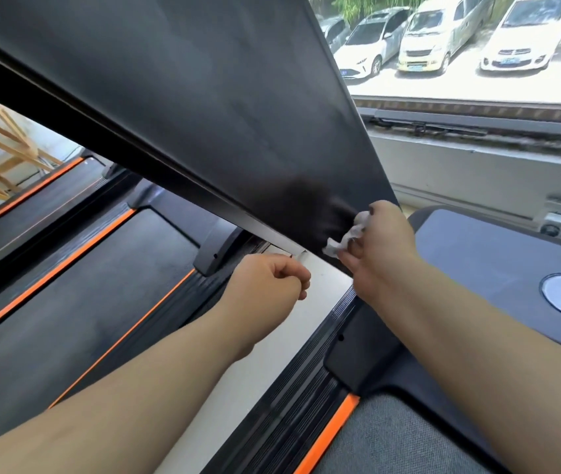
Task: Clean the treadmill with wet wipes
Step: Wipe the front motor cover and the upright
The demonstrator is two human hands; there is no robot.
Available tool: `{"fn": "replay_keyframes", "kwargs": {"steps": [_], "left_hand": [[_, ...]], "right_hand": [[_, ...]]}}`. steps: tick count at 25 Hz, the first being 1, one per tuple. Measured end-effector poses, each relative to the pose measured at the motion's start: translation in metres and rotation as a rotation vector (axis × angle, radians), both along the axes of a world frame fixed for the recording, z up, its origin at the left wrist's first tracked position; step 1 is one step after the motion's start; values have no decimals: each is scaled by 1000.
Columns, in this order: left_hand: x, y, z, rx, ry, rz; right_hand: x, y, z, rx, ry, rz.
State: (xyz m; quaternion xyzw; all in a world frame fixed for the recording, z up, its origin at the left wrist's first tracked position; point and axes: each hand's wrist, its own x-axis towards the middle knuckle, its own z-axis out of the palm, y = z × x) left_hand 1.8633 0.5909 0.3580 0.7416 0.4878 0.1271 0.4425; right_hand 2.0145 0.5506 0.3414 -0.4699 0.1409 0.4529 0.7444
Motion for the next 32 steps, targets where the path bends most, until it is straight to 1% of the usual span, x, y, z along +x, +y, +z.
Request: {"fn": "replay_keyframes", "kwargs": {"steps": [1, 3, 5, 6, 7, 8, 10, 12, 14, 16, 18, 19, 21, 22, 24, 26, 28, 30, 32], "left_hand": [[0, 2, -3, -51, 7, 30], [1, 3, -7, -260, -2, 73], [4, -1, -7, -547, -100, 17], [6, -5, -7, -675, -172, -26], [9, -10, -5, -758, -241, -65], [12, -15, -4, -789, -285, -89], [19, -23, -1, -793, -345, -86], [23, -27, 5, -818, -419, -14], [24, -26, 13, -849, -453, 61], [21, -23, 18, -863, -423, 114], [19, -21, 17, -815, -392, 209], [16, -21, 16, -775, -385, 280], [8, -18, 13, -653, -357, 387], [3, -15, 12, -567, -319, 412], [-8, -9, 16, -367, -208, 426], [-10, -10, 28, -168, -108, 439], [-7, -15, 42, -15, -50, 462], [-2, -21, 61, 70, -122, 495], [6, -27, 74, 78, -278, 553]], "right_hand": [[5, -8, -4, 43, -28, 12], [9, -29, -9, 101, -90, 199], [7, -43, -16, 88, -195, 405], [8, -48, -17, 64, -241, 468], [11, -52, -17, 81, -283, 541], [15, -56, -15, 116, -308, 620], [22, -59, -11, 209, -348, 752], [21, -58, -8, 267, -357, 840], [19, -56, -6, 254, -403, 897], [16, -55, -3, 200, -473, 954], [19, -53, 3, 85, -555, 989], [21, -52, 6, -11, -623, 971], [27, -49, 11, -182, -735, 847], [28, -46, 14, -207, -755, 738], [26, -36, 26, -162, -777, 537], [18, -26, 43, -140, -818, 398], [12, -20, 53, -177, -907, 297], [7, -20, 59, -191, -989, 236], [-1, -21, 62, -140, -1057, 176]]}}
